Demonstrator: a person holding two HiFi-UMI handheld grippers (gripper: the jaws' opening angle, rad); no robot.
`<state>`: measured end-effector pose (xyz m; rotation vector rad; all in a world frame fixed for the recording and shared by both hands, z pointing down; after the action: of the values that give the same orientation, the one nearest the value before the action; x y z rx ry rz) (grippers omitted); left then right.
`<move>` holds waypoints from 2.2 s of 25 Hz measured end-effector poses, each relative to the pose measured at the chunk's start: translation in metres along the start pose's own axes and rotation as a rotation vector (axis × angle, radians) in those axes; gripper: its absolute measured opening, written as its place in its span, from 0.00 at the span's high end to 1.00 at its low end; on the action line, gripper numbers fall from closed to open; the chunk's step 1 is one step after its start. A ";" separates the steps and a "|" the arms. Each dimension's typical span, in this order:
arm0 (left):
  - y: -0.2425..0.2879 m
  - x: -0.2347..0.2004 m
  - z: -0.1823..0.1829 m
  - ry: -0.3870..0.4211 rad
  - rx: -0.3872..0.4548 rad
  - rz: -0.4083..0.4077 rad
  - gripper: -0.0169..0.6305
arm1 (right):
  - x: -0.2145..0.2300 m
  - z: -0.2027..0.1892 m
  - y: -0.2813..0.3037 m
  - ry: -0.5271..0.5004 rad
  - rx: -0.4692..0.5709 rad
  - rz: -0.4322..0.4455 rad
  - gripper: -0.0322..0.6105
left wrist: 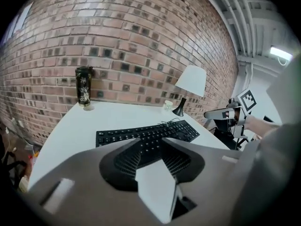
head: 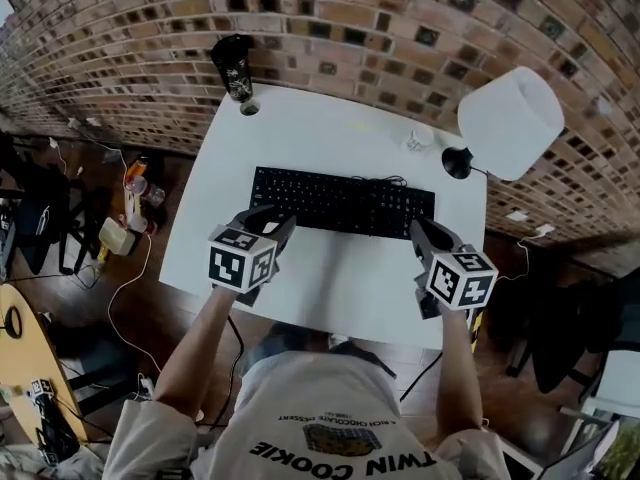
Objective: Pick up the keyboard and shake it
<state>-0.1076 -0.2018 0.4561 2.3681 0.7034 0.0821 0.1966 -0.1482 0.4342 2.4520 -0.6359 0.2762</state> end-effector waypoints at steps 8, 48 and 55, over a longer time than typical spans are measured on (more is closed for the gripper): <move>0.047 -0.098 -0.009 -0.020 -0.134 -0.048 0.63 | 0.058 -0.003 0.012 0.141 -0.044 -0.038 0.92; 0.105 -0.120 0.003 -0.061 -0.321 -0.180 0.68 | 0.174 -0.020 0.067 0.310 -0.304 0.366 0.73; 0.083 -0.122 0.024 -0.078 -0.145 -0.170 0.78 | 0.159 0.010 0.049 0.172 -0.185 0.292 0.74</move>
<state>-0.1670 -0.3307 0.5030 2.1533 0.8294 -0.0313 0.3100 -0.2490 0.5025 2.1296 -0.9002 0.5140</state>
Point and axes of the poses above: the fingertips, and each gripper's own axes: y forward along the fingers, x to its right, z out of its top, the point moved 6 cm from there along -y, backward along the fingers, and after that the axes turned 11 degrees about z, right-handed, at the moved point
